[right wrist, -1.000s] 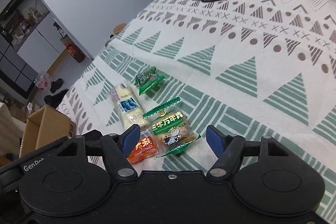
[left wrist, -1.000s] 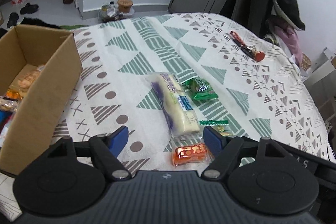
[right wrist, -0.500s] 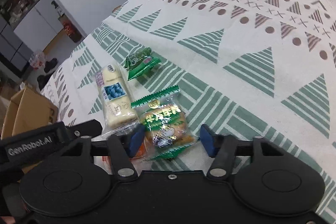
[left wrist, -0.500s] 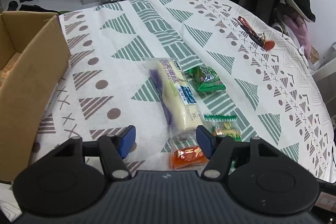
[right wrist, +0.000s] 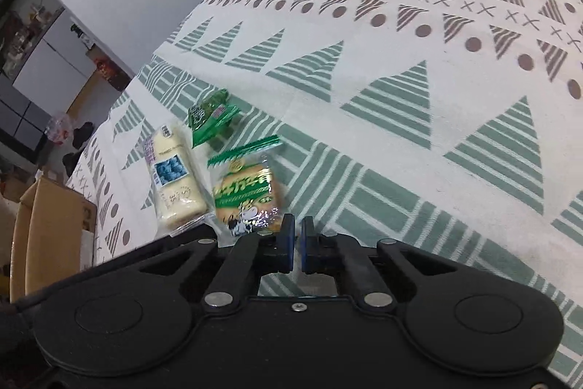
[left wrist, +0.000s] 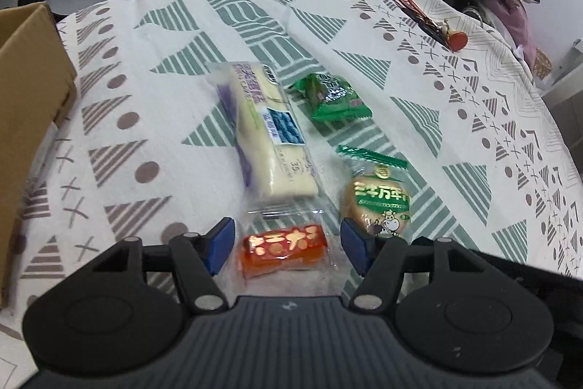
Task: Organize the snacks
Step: 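Grasp the orange packet with the left tool while the right tool grasps the green cow-print packet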
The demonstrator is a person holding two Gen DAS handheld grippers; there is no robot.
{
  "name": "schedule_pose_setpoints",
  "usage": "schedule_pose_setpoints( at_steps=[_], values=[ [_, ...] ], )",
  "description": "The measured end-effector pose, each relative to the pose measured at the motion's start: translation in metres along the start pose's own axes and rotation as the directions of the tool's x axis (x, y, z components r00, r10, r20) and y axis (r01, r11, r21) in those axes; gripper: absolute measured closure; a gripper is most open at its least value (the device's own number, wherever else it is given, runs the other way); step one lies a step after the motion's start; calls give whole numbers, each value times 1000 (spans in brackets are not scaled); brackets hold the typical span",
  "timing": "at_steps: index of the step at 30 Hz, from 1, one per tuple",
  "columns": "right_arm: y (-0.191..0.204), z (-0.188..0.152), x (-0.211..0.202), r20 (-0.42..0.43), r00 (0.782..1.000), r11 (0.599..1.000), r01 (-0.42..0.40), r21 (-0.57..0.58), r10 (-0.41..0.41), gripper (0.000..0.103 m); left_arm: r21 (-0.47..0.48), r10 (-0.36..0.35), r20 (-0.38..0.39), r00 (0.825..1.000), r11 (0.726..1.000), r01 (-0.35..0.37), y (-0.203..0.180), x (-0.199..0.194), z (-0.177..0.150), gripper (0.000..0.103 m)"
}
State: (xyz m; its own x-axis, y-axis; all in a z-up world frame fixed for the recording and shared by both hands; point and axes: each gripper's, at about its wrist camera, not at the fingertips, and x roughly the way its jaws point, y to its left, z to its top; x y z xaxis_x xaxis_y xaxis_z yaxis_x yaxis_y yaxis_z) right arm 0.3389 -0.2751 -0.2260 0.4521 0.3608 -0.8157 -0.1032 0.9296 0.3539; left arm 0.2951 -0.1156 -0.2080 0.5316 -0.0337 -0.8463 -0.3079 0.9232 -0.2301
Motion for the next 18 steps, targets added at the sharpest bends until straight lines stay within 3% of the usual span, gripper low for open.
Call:
schedule_pose_setpoints(
  at_steps=[4, 6, 7, 11, 18],
  values=[
    [0, 1, -1, 7, 1000, 1000, -2, 5, 2, 96, 29, 19, -1, 1000, 999, -19, -4, 6, -2, 40],
    [1, 1, -2, 17, 1000, 1000, -6, 5, 6, 93, 30, 29, 3, 1000, 999, -29, -3, 5, -3, 53],
    [2, 2, -2, 25, 1000, 1000, -9, 3, 9, 93, 25, 26, 2, 1000, 999, -26, -2, 4, -2, 54],
    [10, 3, -2, 54, 998, 999, -19, -27, 21, 62, 10, 27, 5, 1000, 1000, -27, 6, -1, 0, 56],
    [28, 3, 5, 51, 998, 996, -19, -92, 23, 46, -11, 18, 13, 1000, 1000, -18, 23, -11, 3, 56]
  ],
)
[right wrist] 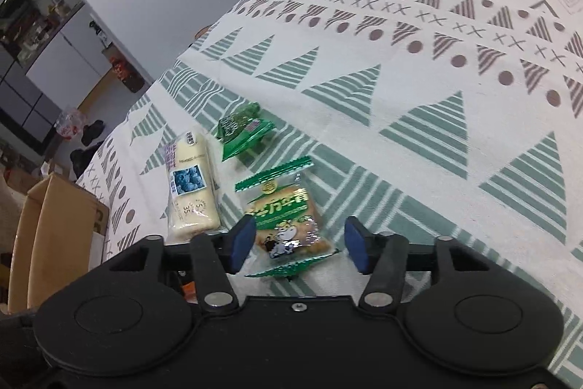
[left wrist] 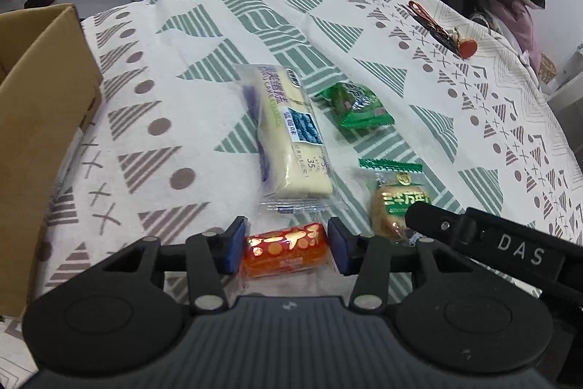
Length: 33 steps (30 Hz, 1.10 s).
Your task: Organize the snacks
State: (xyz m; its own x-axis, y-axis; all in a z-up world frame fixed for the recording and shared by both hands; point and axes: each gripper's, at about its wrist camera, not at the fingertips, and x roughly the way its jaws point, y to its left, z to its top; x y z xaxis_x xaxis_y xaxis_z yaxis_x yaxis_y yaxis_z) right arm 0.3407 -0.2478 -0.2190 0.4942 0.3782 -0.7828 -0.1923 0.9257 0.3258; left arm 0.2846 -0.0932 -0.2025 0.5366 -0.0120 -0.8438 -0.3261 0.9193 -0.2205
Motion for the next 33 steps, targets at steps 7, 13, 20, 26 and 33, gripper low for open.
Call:
schedule_pose_setpoints(
  at_steps=[7, 13, 20, 26, 33],
  values=[
    [17, -2, 9, -2, 1000, 998, 18, -66, -18, 36, -25, 14, -11, 1000, 1000, -14, 18, -4, 4, 56],
    [33, -9, 20, 12, 997, 982, 83, -171, -82, 40, -49, 32, -22, 999, 998, -33, 38, -8, 7, 56],
    [29, -6, 13, -10, 997, 986, 76, -150, -78, 57, -43, 54, 9, 998, 998, -54, 48, -23, 15, 56],
    [33, -6, -3, 21, 997, 987, 81, -137, -79, 57, -53, 64, 49, 997, 997, -61, 51, -42, 15, 56],
    [44, -5, -28, 75, 995, 989, 69, -129, -60, 57, -62, 77, 104, 992, 996, -71, 60, -73, 13, 56]
  ],
)
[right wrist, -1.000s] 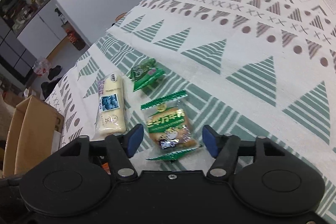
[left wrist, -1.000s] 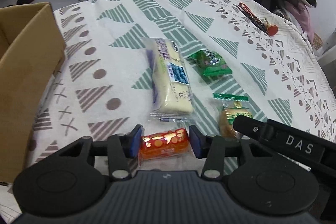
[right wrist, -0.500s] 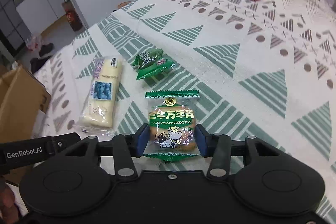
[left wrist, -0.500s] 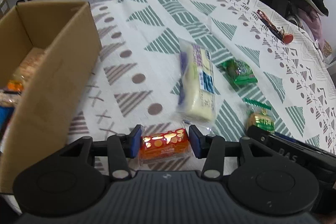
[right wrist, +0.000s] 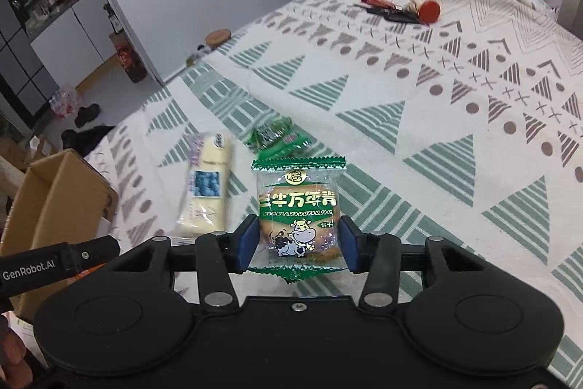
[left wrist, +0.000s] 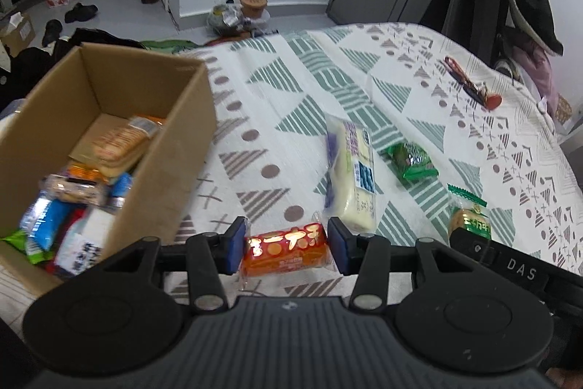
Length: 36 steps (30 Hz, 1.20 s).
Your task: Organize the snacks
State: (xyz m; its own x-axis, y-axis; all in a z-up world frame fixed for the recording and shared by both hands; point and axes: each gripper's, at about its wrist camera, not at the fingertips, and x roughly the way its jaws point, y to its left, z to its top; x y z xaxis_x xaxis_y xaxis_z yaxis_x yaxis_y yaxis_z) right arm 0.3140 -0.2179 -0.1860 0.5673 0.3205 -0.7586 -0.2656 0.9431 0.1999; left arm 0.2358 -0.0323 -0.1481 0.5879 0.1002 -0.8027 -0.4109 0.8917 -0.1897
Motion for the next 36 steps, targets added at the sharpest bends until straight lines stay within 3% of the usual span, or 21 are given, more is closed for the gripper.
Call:
schedule_pose_setpoints(
  at_steps=[13, 28, 36],
  values=[
    [32, 0, -47, 115, 993, 1000, -20, -2, 20, 57, -36, 5, 78, 997, 999, -2, 36, -49, 2, 56],
    [88, -5, -77, 171, 984, 996, -40, -76, 53, 57, -89, 7, 162, 987, 996, 7, 90, -98, 24, 56],
    [111, -12, -77, 173, 982, 997, -69, -41, 75, 57, -116, 10, 191, 982, 993, 13, 116, -112, 31, 56]
  ],
)
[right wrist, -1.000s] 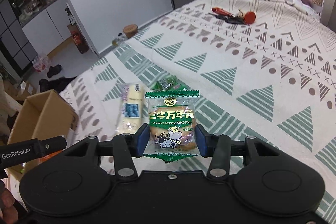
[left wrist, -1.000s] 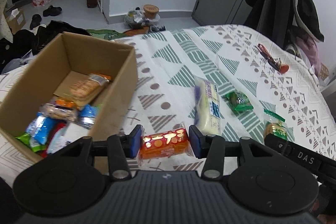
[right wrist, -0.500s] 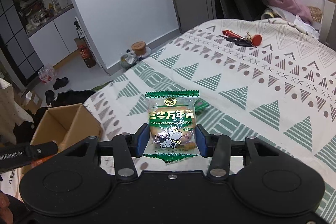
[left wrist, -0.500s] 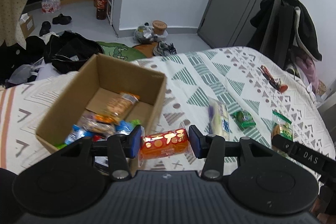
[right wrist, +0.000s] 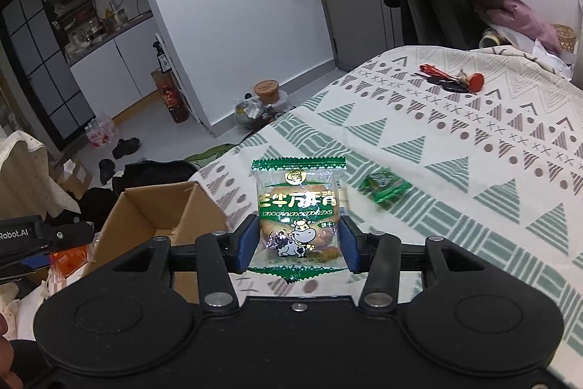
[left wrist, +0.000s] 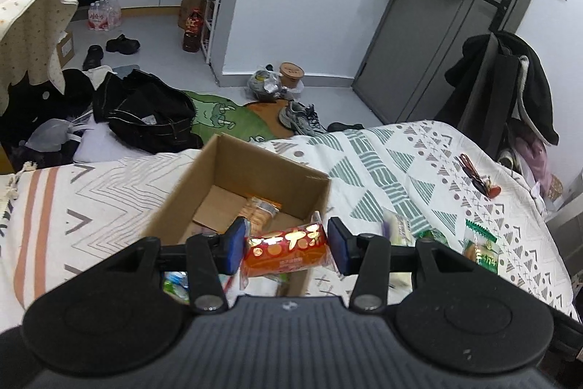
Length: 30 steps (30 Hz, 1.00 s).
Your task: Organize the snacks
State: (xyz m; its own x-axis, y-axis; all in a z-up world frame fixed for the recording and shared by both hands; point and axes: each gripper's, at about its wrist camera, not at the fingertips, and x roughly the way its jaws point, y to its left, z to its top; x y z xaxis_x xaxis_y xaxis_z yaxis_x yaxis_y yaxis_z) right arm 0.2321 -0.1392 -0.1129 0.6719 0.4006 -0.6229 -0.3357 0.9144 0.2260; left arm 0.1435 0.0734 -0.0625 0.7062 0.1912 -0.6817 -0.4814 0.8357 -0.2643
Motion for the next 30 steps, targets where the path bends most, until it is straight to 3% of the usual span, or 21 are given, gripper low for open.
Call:
schedule_pose_setpoints(
  at_steps=[15, 30],
  values=[
    [62, -5, 18, -5, 997, 997, -82, -15, 82, 57, -48, 2, -3, 1000, 999, -2, 48, 7, 25, 56],
    [105, -5, 59, -63, 991, 991, -120, -58, 117, 57, -100, -11, -80, 997, 995, 3, 76, 62, 48, 56]
  ],
)
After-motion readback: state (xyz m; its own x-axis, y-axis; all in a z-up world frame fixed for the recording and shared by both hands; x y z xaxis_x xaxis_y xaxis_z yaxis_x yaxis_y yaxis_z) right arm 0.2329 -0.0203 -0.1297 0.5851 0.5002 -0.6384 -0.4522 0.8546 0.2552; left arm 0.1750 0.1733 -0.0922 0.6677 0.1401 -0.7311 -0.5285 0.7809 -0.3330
